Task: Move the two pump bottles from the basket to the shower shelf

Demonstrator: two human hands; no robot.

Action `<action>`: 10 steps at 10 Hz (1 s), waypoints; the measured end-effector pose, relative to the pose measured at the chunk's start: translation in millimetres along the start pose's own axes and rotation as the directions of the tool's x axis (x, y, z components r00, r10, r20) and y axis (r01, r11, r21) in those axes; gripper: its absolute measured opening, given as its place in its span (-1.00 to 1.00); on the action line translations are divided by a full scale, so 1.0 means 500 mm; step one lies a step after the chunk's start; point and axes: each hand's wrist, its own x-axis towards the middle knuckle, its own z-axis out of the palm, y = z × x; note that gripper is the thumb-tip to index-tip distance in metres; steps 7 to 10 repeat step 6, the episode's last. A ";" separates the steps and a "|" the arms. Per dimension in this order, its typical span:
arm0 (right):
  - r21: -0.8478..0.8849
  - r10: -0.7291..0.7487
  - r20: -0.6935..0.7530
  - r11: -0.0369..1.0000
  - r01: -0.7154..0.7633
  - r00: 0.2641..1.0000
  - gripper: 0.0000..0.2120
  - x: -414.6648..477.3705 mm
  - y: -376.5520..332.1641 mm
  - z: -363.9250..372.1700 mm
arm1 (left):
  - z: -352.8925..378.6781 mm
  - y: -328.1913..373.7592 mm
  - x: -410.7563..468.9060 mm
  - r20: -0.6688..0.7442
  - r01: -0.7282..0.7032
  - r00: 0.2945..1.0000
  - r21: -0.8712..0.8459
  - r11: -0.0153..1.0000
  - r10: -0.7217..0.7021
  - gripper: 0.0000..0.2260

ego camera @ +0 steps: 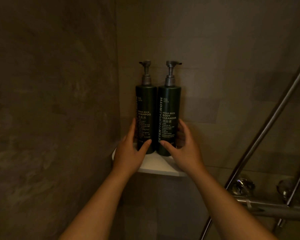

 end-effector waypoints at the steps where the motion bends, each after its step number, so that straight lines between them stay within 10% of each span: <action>1: 0.011 0.014 -0.002 1.000 -0.014 1.000 -0.18 -0.002 -0.005 -0.001 | 0.001 0.003 -0.001 -0.016 0.040 0.999 -0.025 0.999 -0.040 -0.29; 10: -0.207 -0.156 0.142 0.961 0.184 0.977 -0.33 -0.040 -0.129 -0.125 | -0.058 0.148 -0.072 0.077 -0.128 0.991 0.221 0.967 0.113 -0.46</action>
